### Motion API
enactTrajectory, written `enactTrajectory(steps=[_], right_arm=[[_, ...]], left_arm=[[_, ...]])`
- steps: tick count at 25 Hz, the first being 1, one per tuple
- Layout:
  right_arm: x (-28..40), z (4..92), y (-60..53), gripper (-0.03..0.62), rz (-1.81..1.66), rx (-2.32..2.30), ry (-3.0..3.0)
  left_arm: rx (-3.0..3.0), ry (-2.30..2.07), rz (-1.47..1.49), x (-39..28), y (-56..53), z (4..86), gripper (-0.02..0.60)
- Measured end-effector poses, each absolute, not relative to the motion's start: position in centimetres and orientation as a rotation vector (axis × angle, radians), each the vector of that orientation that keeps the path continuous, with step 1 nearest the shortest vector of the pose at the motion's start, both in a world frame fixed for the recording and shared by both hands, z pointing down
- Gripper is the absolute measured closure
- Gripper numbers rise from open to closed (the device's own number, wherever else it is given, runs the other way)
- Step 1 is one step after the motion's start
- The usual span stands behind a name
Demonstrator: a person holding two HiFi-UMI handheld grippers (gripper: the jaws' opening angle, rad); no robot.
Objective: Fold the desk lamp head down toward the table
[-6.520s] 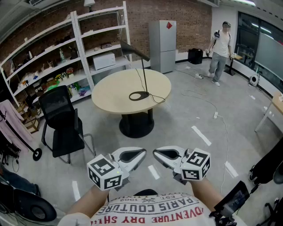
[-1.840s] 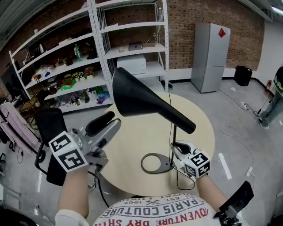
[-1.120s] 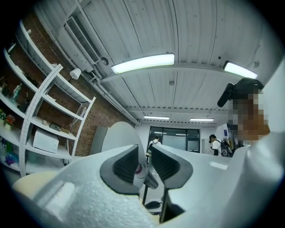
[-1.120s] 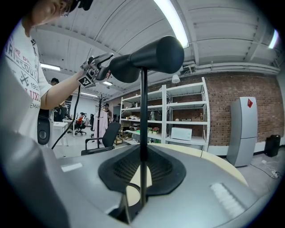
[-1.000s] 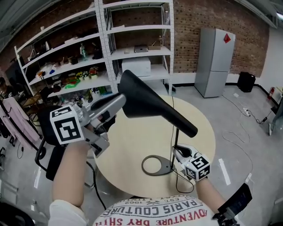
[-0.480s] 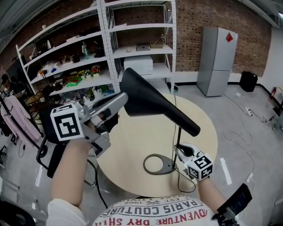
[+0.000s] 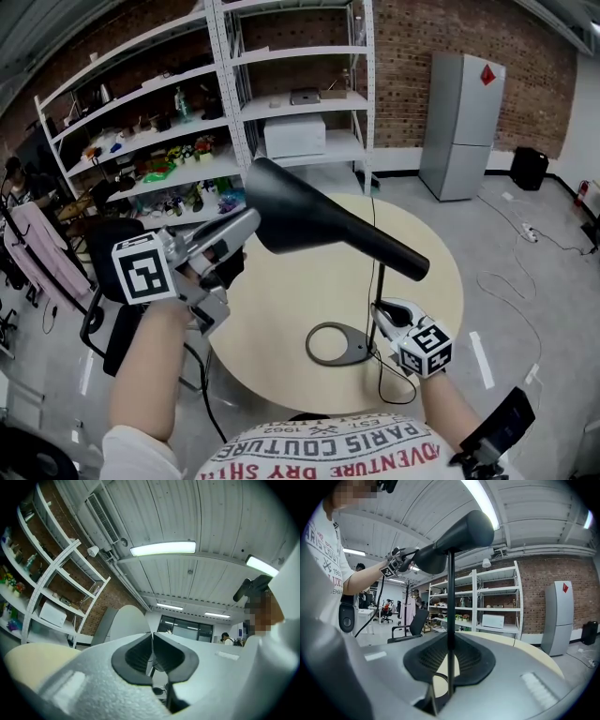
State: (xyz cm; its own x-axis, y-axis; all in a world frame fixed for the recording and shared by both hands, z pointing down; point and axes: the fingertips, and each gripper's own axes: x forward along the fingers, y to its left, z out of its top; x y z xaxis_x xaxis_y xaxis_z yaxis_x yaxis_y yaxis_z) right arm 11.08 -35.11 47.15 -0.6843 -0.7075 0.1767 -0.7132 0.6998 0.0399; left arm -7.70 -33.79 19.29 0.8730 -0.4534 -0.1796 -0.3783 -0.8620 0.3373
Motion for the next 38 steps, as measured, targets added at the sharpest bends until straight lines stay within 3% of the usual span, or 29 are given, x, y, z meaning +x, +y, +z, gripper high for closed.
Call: enactTrajectory(steps=[38], right_arm=[[10.9,47.1,-34.5,0.556,0.01,1.115,-2.79]], left_arm=[[2.5,-0.452,-0.603,-10.0,-33.5,27.2,0.561]])
